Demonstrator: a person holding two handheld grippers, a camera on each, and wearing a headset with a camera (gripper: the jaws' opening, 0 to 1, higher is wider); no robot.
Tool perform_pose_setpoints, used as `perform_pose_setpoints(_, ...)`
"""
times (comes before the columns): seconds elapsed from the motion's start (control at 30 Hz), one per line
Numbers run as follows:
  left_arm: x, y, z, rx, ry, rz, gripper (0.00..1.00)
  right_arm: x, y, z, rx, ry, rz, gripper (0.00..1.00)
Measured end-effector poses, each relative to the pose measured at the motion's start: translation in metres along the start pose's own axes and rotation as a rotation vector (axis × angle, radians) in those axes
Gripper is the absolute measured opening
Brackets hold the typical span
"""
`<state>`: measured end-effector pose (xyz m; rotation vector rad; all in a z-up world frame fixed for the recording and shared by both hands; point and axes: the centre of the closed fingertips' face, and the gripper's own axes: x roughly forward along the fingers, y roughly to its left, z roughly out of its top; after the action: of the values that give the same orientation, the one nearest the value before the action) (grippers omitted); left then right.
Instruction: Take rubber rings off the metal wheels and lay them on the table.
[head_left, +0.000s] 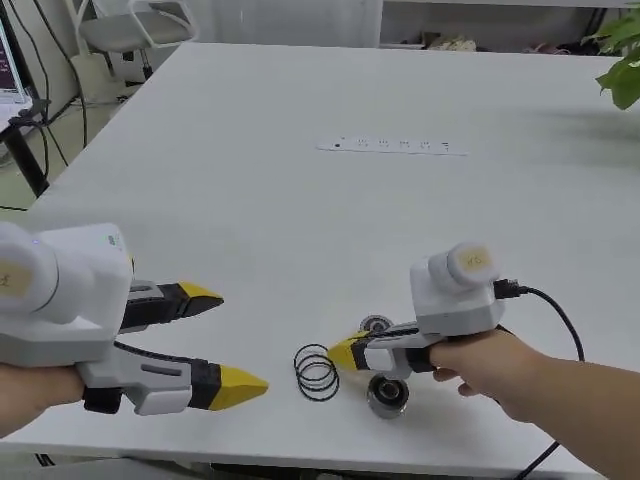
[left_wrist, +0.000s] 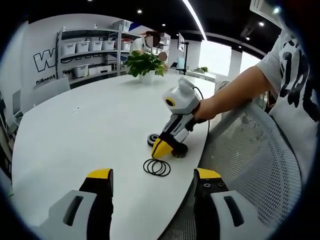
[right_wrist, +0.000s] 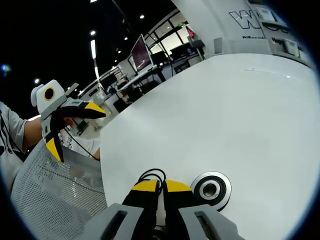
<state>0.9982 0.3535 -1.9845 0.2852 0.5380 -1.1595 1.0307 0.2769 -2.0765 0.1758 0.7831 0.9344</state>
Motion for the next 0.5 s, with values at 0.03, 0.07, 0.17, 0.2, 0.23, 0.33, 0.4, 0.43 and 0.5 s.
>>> perform_pose_setpoints(0.03, 0.0, 0.0, 0.0, -0.001, 0.0, 0.001, 0.63, 0.0, 0.0, 0.0, 0.0, 0.0, -0.001, 0.0)
perform_pose_setpoints(0.07, 0.0, 0.001, 0.0, -0.002, -0.001, 0.002, 0.63, 0.0, -0.001, 0.0, -0.001, -0.002, -0.002, 0.0)
perform_pose_setpoints(0.17, 0.0, 0.001, 0.0, -0.002, 0.0, 0.003, 0.63, -0.001, -0.001, 0.001, 0.0, -0.006, -0.004, 0.01)
perform_pose_setpoints(0.2, 0.0, 0.001, 0.0, -0.002, 0.0, 0.002, 0.63, -0.001, -0.001, 0.001, 0.0, -0.007, -0.003, 0.01)
perform_pose_setpoints(0.23, 0.0, 0.001, 0.0, -0.001, -0.001, 0.002, 0.63, -0.002, 0.0, 0.002, 0.0, -0.014, 0.002, 0.01)
perform_pose_setpoints(0.33, 0.0, 0.001, 0.002, 0.001, -0.002, 0.002, 0.63, -0.006, 0.002, 0.007, 0.004, -0.03, 0.009, 0.02)
perform_pose_setpoints(0.4, 0.001, 0.001, 0.003, 0.002, -0.004, 0.001, 0.63, -0.008, 0.003, 0.012, 0.006, -0.049, 0.013, 0.03)
perform_pose_setpoints(0.43, 0.002, 0.002, 0.004, 0.004, -0.005, 0.001, 0.63, -0.01, 0.003, 0.014, 0.008, -0.058, 0.012, 0.03)
perform_pose_setpoints(0.5, 0.003, 0.003, 0.006, 0.006, -0.009, 0.0, 0.62, -0.013, 0.002, 0.017, 0.011, -0.07, 0.011, 0.04)
